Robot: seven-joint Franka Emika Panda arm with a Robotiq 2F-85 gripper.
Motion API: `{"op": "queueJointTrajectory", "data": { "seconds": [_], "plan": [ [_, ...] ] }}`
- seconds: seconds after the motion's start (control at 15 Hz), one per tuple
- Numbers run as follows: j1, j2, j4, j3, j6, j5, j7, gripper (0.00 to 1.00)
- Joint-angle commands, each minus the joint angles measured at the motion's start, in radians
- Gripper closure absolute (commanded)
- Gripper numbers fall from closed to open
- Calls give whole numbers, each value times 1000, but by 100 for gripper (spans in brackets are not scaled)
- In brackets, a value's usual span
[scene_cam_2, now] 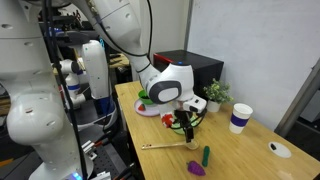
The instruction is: Use the big spoon to mix the contents of the green bowl on the plate then put it back on the table
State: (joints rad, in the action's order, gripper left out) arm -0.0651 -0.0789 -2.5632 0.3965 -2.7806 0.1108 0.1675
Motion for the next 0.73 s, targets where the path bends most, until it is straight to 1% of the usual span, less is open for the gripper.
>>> {"op": "queueJointTrajectory", "data": {
  "seconds": [0.0,0.27,0.47,0.53,0.67],
  "plan": [
    [-43,109,31,-72,156,46,12,0],
    [-52,211,63,-141,335,-18,-56,0],
    [-51,263,88,-182,476,-14,-48,0],
    [-60,236,72,-184,398,-8,-27,0],
    [-58,263,78,-197,446,-9,-28,0]
  ]
}}
